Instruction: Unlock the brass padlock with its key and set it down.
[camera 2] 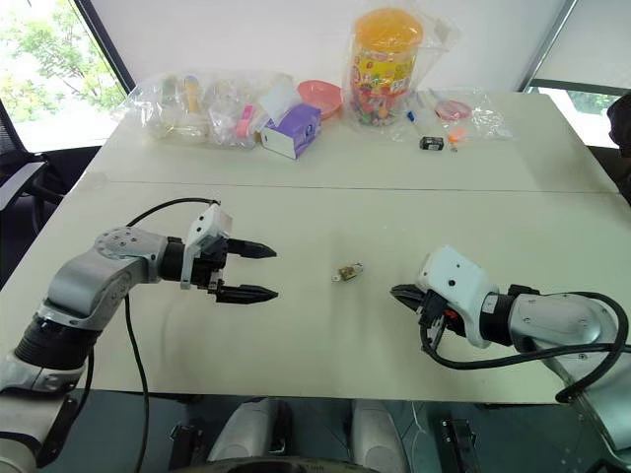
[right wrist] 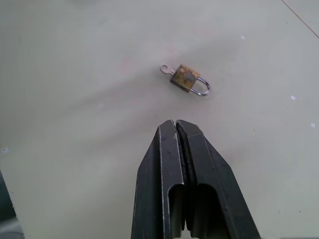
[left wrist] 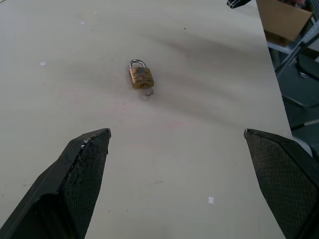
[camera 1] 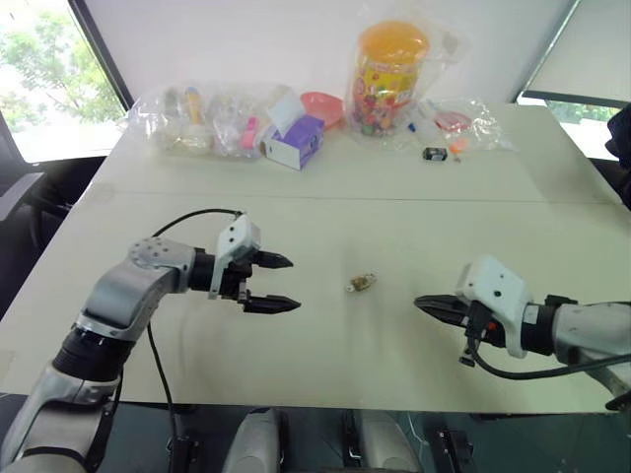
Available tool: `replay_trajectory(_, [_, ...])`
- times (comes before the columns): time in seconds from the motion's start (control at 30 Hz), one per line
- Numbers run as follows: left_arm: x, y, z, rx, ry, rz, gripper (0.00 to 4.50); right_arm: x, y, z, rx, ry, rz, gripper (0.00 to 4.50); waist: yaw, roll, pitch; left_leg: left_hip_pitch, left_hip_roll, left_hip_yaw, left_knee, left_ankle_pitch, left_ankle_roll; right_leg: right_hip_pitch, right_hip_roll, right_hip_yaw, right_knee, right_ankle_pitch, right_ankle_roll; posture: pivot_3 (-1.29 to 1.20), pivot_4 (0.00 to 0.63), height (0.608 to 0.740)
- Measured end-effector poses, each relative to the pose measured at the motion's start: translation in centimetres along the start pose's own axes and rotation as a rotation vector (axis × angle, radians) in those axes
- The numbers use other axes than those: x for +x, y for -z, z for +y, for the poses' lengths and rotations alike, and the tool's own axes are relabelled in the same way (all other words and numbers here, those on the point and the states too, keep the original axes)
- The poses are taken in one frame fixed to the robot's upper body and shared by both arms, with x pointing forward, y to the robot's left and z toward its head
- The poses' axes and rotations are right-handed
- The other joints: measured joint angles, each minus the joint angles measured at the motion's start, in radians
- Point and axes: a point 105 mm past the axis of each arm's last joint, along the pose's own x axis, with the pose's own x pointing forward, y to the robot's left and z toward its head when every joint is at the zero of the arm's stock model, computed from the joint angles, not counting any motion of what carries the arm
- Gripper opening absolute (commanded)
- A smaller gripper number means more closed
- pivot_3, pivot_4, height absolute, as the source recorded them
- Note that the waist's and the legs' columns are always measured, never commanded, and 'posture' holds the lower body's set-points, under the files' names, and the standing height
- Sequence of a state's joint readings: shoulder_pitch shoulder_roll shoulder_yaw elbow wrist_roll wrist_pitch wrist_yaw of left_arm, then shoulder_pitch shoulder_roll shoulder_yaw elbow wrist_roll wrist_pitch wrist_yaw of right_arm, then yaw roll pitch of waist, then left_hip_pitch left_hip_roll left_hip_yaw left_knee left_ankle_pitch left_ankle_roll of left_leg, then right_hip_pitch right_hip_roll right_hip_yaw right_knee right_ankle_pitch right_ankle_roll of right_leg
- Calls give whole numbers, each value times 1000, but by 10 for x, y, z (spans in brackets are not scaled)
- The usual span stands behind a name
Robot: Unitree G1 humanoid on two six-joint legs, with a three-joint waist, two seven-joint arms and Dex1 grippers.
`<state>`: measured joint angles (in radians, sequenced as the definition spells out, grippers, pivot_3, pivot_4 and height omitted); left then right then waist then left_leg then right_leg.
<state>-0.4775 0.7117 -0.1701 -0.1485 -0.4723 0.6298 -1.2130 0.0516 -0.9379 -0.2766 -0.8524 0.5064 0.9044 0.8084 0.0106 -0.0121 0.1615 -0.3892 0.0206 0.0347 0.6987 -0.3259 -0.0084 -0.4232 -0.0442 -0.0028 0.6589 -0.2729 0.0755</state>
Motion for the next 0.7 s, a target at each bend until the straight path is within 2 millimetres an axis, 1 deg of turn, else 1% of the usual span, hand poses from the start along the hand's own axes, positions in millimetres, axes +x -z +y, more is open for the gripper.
replay_trajectory(0.23, [2, -5, -5, -33, 38, -37, 4474, -1, -1, -2, -10, 9, 11, 0, 1, 0, 0, 0, 0, 0, 0, 0, 0, 0, 0, 0, 0, 0, 0, 0, 150, 740])
replay_trajectory(0.5, [5, -14, 0, -14, 17, -60, 4474, 2, -3, -3, -28, 1, 13, 0, 0, 0, 0, 0, 0, 0, 0, 0, 0, 0, 0, 0, 0, 0, 0, 0, 150, 740])
replay_trajectory(0.7, [6, -11, 0, -13, 15, -63, 4474, 3, -1, -9, -42, 14, 9, 0, 0, 0, 0, 0, 0, 0, 0, 0, 0, 0, 0, 0, 0, 0, 0, 0, 150, 740])
